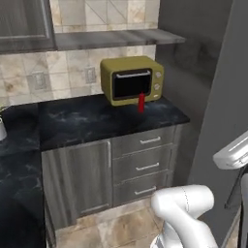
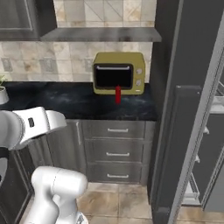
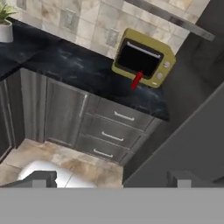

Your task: Place the ketchup and condiment bottle from the counter to the top shelf of the fridge. If the existing items in the fridge are on the top shelf, move them to other shelves.

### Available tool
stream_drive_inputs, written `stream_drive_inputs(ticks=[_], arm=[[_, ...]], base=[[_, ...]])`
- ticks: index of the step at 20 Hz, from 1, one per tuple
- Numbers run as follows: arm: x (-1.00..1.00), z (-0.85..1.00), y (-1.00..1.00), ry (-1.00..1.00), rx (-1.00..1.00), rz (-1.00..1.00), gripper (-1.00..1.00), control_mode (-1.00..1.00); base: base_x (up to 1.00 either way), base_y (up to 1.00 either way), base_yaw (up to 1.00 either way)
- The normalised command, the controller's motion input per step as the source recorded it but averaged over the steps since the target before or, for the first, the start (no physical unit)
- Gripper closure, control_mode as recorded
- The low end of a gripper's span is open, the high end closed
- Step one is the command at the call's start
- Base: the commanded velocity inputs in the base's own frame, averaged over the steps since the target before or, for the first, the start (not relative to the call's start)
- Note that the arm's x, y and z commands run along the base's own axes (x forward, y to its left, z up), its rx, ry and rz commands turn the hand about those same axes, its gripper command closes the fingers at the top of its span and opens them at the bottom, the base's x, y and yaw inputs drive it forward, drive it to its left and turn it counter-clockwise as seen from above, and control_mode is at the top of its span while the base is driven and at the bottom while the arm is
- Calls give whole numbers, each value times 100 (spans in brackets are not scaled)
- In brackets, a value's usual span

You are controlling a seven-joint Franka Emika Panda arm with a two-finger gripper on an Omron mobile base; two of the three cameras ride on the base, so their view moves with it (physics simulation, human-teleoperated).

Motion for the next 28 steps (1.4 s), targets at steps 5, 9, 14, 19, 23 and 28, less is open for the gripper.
stream_drive_inputs(ticks=[5, 9, 14, 19, 23, 28], arm=[[0, 0, 0, 0, 0, 0, -100, 100], [0, 0, 0, 0, 0, 0, -100, 100], [0, 0, 0, 0, 0, 0, -100, 100], [0, 0, 0, 0, 0, 0, -100, 100], [0, 0, 0, 0, 0, 0, -100, 100], [0, 0, 0, 0, 0, 0, -100, 100]], base=[[100, -2, 2], [96, -61, 14], [46, -57, 20], [5, -29, 3], [0, -20, 0], [-22, -9, 0]])
